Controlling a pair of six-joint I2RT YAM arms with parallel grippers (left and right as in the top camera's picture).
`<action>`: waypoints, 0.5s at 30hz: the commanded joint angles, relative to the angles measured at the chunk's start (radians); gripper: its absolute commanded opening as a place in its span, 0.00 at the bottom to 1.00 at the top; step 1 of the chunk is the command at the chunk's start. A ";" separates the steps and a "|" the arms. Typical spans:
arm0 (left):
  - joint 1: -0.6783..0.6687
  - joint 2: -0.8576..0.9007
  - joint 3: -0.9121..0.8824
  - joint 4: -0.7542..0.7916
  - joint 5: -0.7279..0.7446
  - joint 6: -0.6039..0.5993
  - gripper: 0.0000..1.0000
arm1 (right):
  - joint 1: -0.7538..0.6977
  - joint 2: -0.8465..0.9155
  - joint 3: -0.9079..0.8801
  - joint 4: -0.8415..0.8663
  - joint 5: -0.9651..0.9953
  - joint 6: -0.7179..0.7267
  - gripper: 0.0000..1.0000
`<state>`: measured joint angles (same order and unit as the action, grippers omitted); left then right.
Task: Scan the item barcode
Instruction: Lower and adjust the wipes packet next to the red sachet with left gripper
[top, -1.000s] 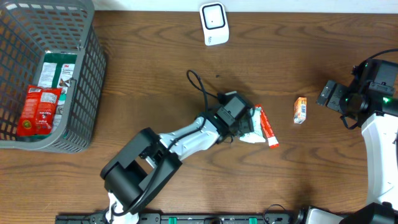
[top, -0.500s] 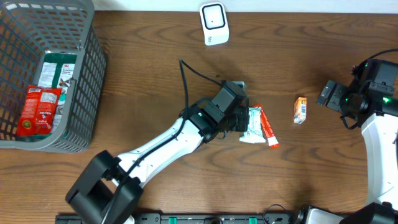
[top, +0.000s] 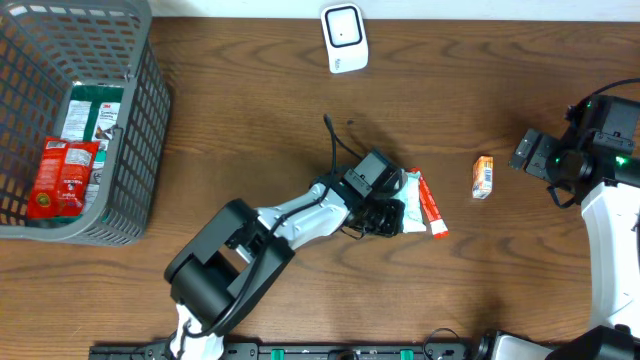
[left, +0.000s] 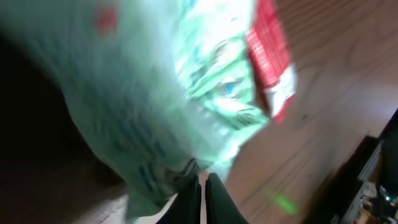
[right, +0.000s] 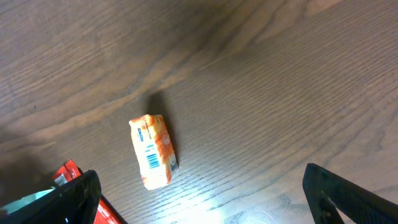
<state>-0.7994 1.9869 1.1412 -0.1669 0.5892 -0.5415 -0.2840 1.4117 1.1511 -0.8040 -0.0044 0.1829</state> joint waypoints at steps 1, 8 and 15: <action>0.003 0.034 -0.001 -0.031 -0.014 0.037 0.07 | -0.004 -0.001 0.010 -0.001 0.003 0.014 0.99; 0.005 -0.076 0.017 -0.033 0.002 0.045 0.07 | -0.004 -0.001 0.010 -0.001 0.003 0.014 0.99; 0.006 -0.212 0.024 0.016 -0.092 0.055 0.07 | -0.004 -0.001 0.010 -0.001 0.003 0.014 0.99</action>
<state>-0.7986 1.8290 1.1416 -0.1547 0.5694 -0.5144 -0.2840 1.4117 1.1511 -0.8036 -0.0044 0.1829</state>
